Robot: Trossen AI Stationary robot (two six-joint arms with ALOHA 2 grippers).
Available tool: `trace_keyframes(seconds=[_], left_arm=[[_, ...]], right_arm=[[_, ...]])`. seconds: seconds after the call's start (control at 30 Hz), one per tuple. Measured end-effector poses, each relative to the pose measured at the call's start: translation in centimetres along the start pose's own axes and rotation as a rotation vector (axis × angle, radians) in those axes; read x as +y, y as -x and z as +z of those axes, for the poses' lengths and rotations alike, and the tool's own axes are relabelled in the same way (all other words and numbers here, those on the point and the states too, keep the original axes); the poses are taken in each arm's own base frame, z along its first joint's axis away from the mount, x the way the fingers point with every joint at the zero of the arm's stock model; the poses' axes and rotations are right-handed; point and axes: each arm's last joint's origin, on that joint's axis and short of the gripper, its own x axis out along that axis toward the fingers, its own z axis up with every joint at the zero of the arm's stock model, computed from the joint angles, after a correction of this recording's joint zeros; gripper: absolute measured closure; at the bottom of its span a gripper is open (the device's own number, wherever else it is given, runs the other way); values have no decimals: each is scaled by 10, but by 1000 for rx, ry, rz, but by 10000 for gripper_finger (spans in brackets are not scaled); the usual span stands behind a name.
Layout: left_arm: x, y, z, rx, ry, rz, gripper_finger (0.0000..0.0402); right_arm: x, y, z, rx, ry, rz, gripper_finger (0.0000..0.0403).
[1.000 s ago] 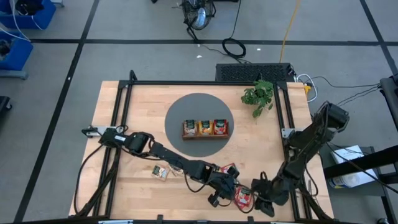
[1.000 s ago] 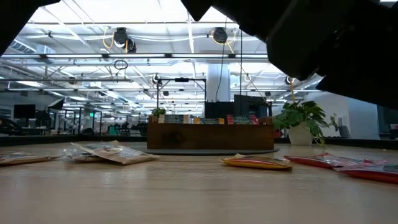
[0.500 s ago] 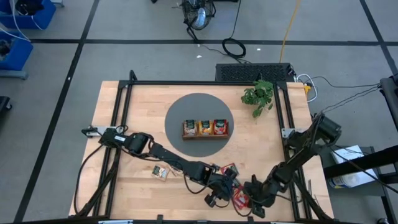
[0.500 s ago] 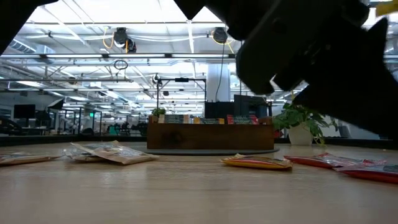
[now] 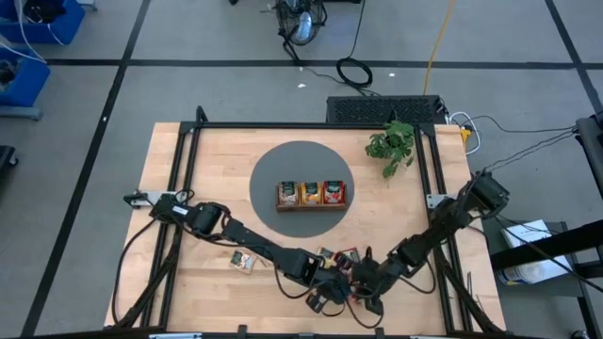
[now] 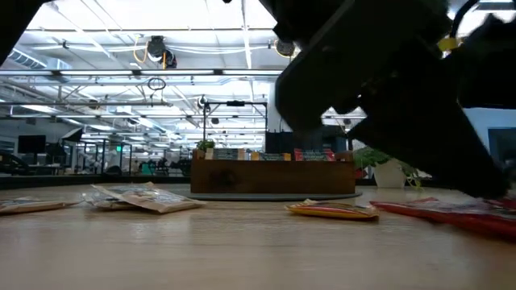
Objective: Pick & Place Tea
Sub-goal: Put the red tea bag into the right section of the wooden organizer
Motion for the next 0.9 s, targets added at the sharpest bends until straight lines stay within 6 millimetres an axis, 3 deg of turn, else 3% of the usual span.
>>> trace_keyframes(seconds=[0.3,0.57,0.9], left_arm=[[-8,25,17,-28,13,24,314],[-7,20,13,-9,31,19,314],[8,10,3,-75,75,-25,314]], right_arm=[[-9,0,11,-33,34,-30,395],[-9,1,16,-51,27,-2,395],[0,19,22,-79,32,57,394]])
